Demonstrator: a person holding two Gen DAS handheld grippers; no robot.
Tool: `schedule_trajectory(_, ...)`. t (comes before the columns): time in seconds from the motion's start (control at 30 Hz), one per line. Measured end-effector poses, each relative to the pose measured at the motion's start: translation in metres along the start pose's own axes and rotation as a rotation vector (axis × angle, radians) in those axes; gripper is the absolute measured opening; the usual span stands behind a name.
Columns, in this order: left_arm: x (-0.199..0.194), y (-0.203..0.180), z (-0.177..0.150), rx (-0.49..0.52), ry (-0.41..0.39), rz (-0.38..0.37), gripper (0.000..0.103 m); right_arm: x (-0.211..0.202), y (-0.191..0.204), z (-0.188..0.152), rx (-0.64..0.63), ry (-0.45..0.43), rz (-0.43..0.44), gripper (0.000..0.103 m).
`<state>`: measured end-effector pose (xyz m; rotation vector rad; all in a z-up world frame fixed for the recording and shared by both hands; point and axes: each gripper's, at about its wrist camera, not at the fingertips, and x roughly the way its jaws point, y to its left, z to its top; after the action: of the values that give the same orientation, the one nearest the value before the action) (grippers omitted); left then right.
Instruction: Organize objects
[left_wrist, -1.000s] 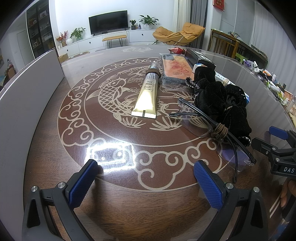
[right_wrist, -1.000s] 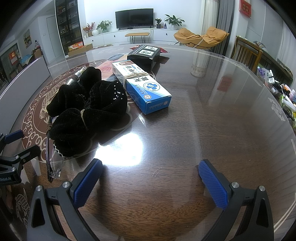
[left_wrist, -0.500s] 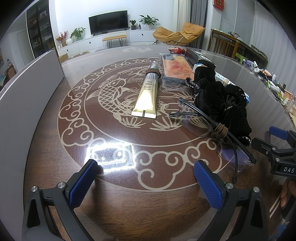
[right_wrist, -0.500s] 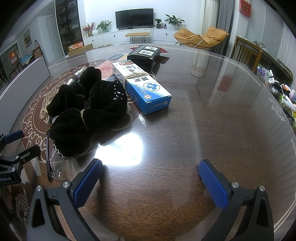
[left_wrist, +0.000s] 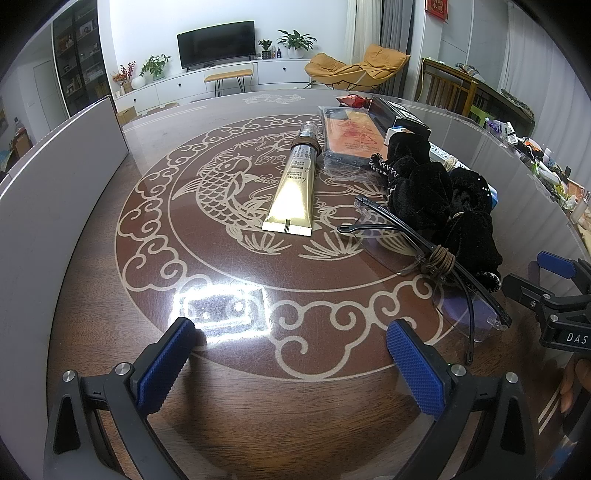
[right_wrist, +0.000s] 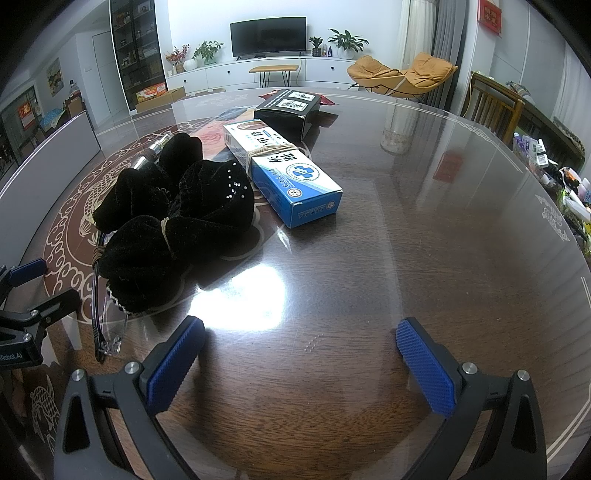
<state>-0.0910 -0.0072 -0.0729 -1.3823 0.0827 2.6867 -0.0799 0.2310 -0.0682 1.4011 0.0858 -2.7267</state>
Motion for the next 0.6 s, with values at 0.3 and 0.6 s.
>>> schedule_trajectory(0.3, 0.0001, 0.0003, 0.0002, 0.0, 0.0, 0.0, 0.103, -0.0001, -0.0001, -0.0001, 0.0, 0.0, 0.0, 0.103)
schedule_trajectory(0.6, -0.0002, -0.0001, -0.0001, -0.001, 0.0, 0.001, 0.103, -0.0003, -0.0002, -0.0002, 0.0, 0.0, 0.0, 0.103)
